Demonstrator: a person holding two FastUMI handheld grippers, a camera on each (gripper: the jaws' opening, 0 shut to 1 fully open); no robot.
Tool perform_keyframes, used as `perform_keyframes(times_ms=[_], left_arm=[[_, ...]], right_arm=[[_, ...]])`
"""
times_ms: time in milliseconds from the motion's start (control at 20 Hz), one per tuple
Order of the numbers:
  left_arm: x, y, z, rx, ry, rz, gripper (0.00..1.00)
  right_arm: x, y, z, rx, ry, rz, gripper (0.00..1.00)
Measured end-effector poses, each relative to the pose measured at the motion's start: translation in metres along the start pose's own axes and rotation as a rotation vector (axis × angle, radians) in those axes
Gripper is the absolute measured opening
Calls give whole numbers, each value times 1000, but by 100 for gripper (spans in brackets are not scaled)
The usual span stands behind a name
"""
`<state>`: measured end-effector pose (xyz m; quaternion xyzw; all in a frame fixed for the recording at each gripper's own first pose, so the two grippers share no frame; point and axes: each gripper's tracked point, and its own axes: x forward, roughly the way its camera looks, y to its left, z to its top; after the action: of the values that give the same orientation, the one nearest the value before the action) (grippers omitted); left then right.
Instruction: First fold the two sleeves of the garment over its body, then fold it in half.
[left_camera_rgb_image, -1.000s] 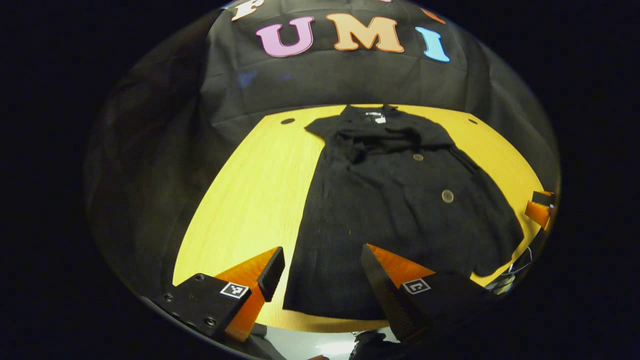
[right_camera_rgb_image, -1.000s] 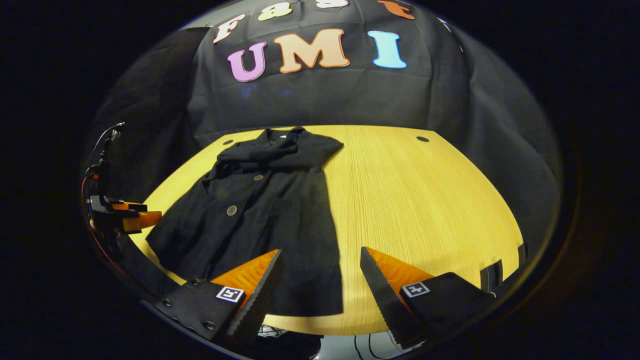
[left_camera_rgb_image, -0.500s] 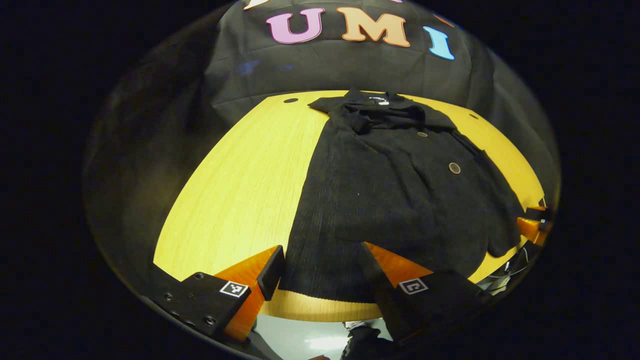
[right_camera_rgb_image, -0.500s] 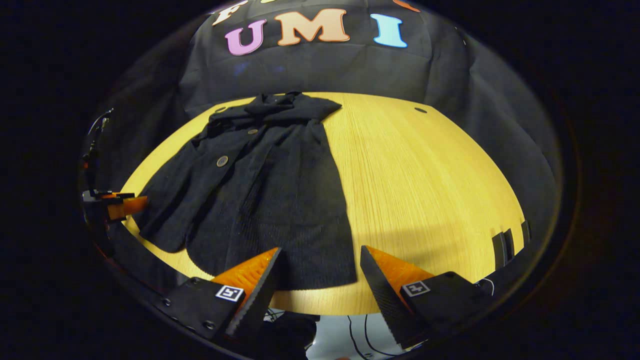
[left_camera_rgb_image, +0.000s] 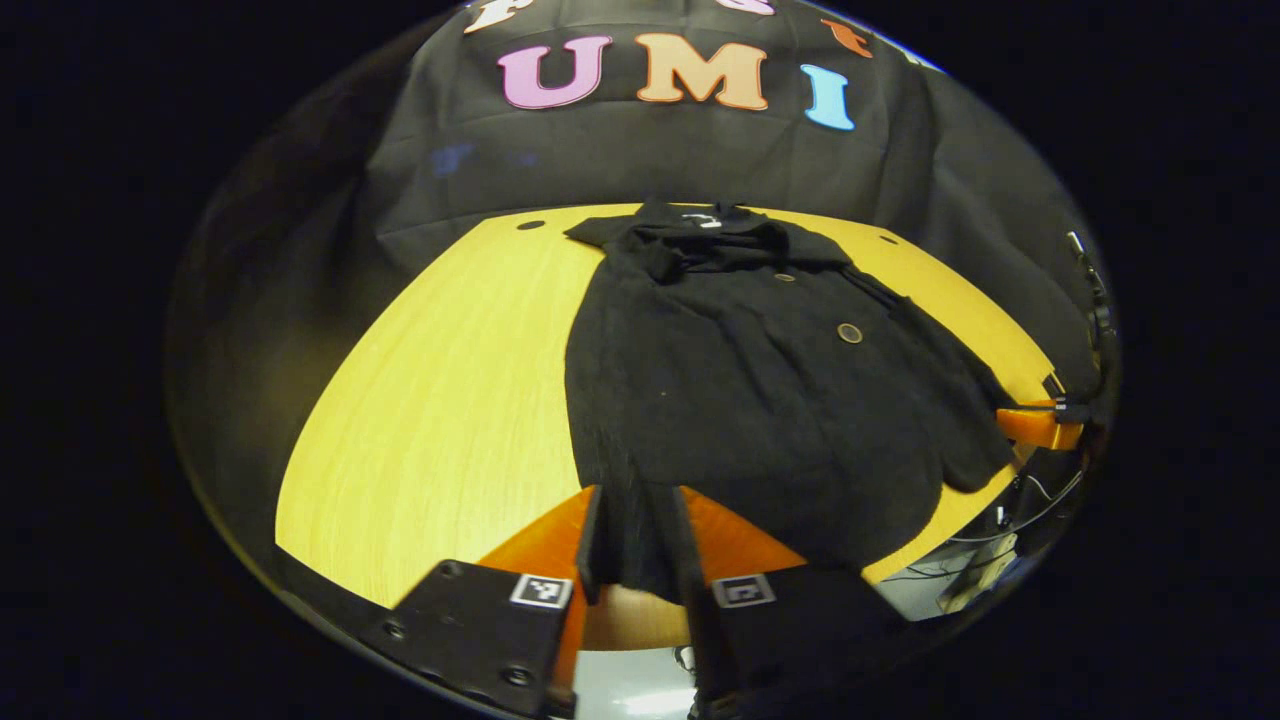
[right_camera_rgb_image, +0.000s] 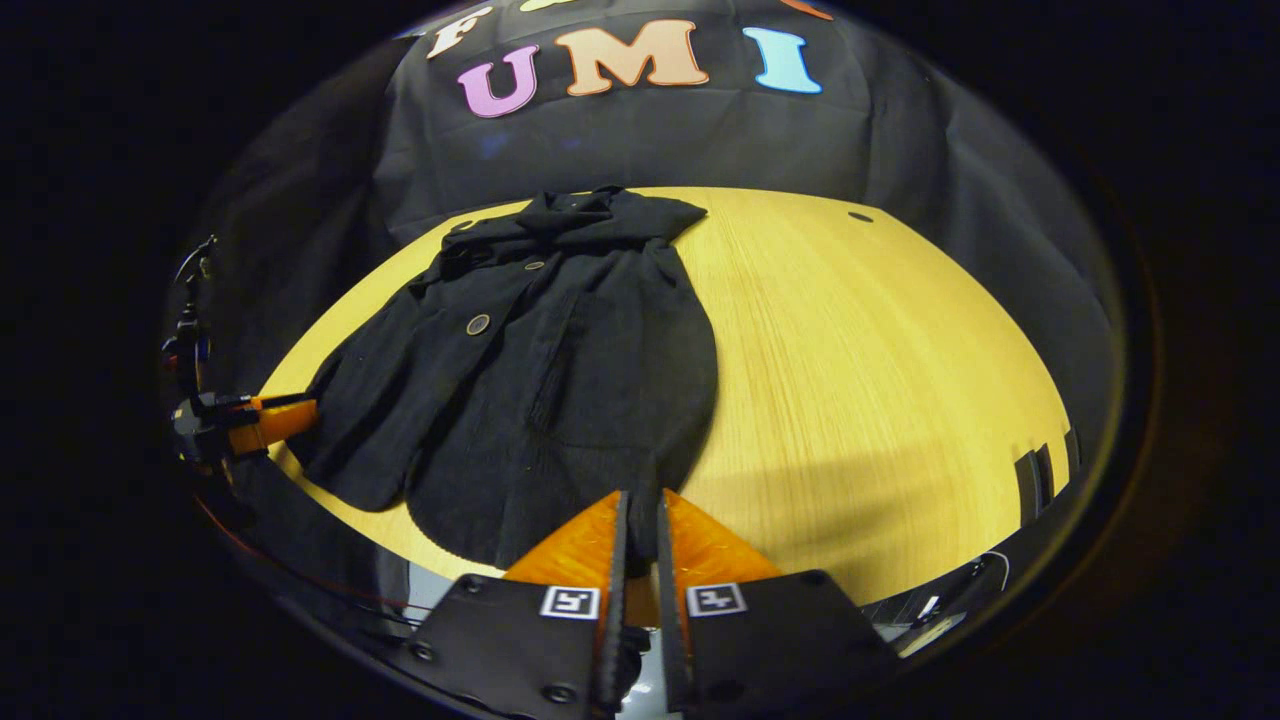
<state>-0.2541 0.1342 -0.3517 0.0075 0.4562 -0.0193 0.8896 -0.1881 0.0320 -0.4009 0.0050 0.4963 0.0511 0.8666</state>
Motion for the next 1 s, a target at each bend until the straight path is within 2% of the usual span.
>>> perform_keyframes(times_ms=[100,150,500,600,700,1000], left_arm=[[0,0,2,-50,-12,15,6],[1,1,3,-72,-18,22,1],[0,1,3,-165,68,49,0],[-4,0,8,-195,68,68,0],[-5,-3,14,-205,72,70,0],[-11,-13,72,-254,-41,56,0]], right_arm=[[-3,3,0,26,8,17,9],[-1,2,1,26,6,29,5],[0,0,9,24,40,98,3],[-6,-3,18,35,13,120,3],[-14,-2,37,31,-66,157,2],[-22,5,72,-12,-124,240,3]])
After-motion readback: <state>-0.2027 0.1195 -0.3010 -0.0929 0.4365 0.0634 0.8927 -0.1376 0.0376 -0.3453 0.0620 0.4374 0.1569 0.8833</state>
